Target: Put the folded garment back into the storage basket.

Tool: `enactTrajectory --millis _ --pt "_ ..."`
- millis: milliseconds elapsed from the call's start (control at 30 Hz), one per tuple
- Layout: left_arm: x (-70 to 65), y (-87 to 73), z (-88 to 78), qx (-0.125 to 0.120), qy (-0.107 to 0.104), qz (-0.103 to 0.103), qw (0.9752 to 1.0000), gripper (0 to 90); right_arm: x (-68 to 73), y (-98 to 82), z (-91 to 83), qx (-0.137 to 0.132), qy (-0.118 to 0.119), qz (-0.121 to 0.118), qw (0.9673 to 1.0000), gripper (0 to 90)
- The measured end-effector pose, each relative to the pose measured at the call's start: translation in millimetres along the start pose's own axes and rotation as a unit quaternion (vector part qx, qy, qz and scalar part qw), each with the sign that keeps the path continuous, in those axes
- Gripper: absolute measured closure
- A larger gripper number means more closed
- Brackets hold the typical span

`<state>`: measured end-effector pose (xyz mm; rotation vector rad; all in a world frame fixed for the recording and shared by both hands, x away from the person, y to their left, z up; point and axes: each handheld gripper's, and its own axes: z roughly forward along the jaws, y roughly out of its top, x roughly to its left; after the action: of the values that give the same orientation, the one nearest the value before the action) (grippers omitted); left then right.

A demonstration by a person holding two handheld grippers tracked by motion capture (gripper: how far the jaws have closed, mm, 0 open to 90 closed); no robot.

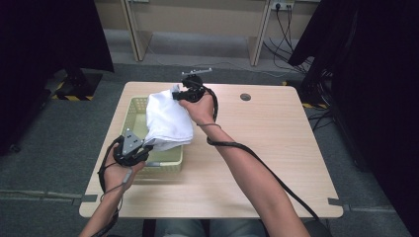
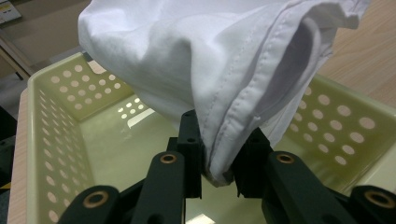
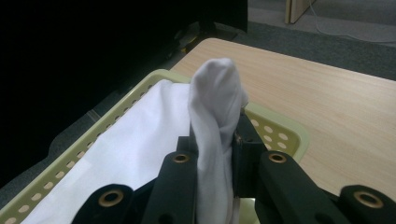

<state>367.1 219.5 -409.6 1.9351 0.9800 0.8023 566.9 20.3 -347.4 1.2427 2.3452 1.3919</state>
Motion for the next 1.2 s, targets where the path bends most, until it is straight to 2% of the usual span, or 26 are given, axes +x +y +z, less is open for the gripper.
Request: enactTrajectory --millis 733,1200 --pt "10.5 -7.8 -8.6 0.001 0.014 -0.010 0.9998 75.0 14.8 2.7 8.1 -0.002 0.010 -0.007 0.9999 81.5" --pt "18.7 -14.2 -10.6 0.004 0.025 -0.019 0.9995 74.9 17.9 0.6 13.2 0.003 0.014 -0.004 0.9999 81.4"
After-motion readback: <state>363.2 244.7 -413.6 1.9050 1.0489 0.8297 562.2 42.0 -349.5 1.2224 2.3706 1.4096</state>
